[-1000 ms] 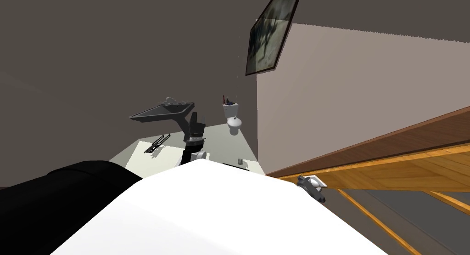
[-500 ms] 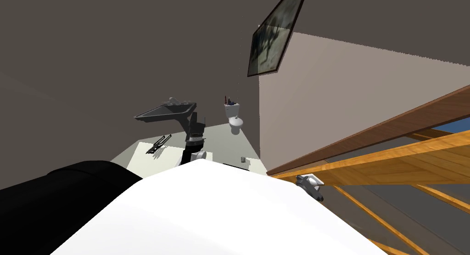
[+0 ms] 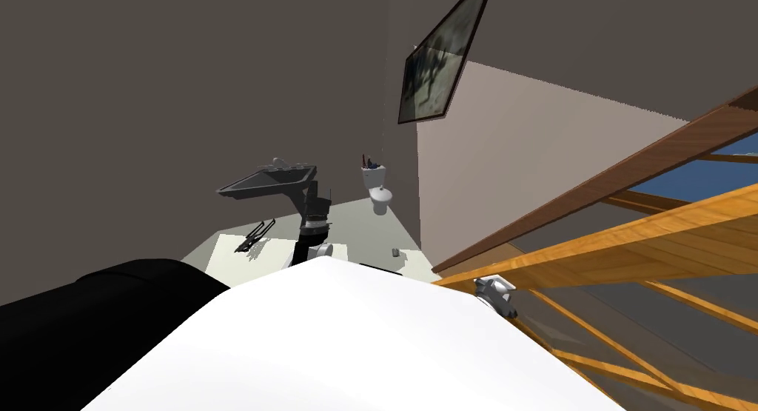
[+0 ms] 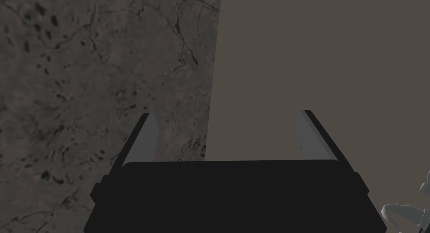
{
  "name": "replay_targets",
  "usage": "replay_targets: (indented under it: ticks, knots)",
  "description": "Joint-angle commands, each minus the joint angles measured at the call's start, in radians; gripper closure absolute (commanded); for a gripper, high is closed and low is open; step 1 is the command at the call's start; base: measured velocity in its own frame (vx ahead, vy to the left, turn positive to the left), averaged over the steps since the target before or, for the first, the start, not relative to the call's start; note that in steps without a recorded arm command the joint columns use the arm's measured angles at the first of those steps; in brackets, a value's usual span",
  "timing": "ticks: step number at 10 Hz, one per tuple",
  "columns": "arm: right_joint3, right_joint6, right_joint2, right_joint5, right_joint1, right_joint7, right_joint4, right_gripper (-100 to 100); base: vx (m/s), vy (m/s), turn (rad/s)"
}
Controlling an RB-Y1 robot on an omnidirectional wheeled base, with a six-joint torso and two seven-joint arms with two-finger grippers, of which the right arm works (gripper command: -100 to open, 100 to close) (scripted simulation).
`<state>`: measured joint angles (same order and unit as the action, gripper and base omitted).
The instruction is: Pull the door open
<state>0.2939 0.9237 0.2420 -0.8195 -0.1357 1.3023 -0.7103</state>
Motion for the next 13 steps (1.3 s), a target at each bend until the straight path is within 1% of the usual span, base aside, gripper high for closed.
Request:
replay_targets:
  ticks: [1, 2, 4, 6, 7, 10, 11, 13]
  knots:
    - [-0.027, 0.006, 0.009, 0.02, 0.008, 0.028, 0.016, 100, -0.104, 0.126, -0.135]
    - [-0.048, 0.003, 0.015, 0.034, 0.009, 0.043, 0.014, 100, -0.082, 0.073, -0.142]
    - [-0.084, -0.004, 0.025, 0.057, 0.011, 0.067, 0.01, 100, -0.048, -0.01, -0.096]
    - [-0.088, -0.005, 0.026, 0.06, 0.011, 0.07, 0.01, 100, -0.006, -0.039, -0.014]
    - [-0.115, -0.01, 0.033, 0.077, 0.012, 0.088, 0.008, 100, 0.025, -0.053, -0.086]
    - [-0.16, -0.019, 0.045, 0.104, 0.015, 0.116, 0.005, 100, 0.041, -0.094, -0.067]
    - [-0.181, -0.024, 0.051, 0.116, 0.016, 0.13, 0.003, 100, 0.089, -0.13, -0.061]
    - [-0.207, -0.028, 0.058, 0.129, 0.018, 0.149, 0.001, 100, 0.099, -0.128, -0.041]
